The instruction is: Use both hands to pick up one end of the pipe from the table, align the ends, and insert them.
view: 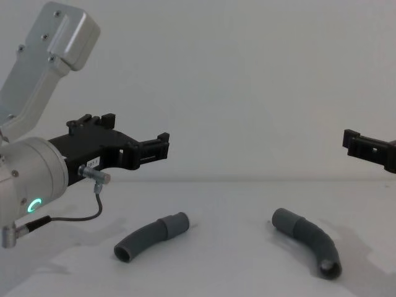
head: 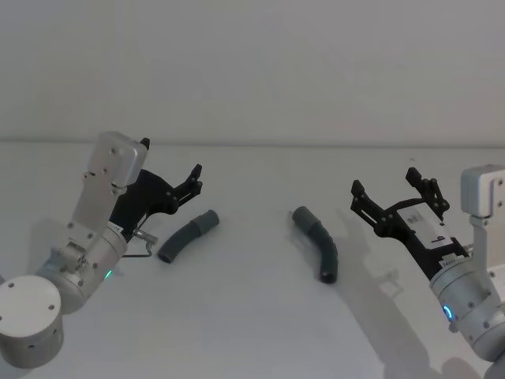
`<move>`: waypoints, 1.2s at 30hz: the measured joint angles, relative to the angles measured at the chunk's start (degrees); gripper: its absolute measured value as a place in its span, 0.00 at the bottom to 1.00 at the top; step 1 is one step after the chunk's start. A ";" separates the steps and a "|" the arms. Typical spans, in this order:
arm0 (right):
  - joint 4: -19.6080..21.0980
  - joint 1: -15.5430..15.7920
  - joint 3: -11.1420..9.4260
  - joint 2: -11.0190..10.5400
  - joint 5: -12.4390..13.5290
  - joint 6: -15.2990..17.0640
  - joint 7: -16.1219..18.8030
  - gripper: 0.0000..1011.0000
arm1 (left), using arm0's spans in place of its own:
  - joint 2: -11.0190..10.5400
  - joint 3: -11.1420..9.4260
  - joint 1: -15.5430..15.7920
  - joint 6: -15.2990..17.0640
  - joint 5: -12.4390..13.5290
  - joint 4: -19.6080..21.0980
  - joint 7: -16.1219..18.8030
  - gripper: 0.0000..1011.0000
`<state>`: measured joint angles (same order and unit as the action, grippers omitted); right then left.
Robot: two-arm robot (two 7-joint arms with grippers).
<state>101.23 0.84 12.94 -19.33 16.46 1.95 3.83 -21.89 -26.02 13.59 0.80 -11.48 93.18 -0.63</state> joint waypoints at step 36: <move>0.00 0.00 0.00 0.00 0.00 0.00 0.00 0.99 | -4.91 -2.36 6.03 10.30 -5.03 -2.12 -17.80 0.99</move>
<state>101.23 0.84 12.94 -19.33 16.46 1.95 3.83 -26.80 -28.39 19.62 11.10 -16.51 91.05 -18.43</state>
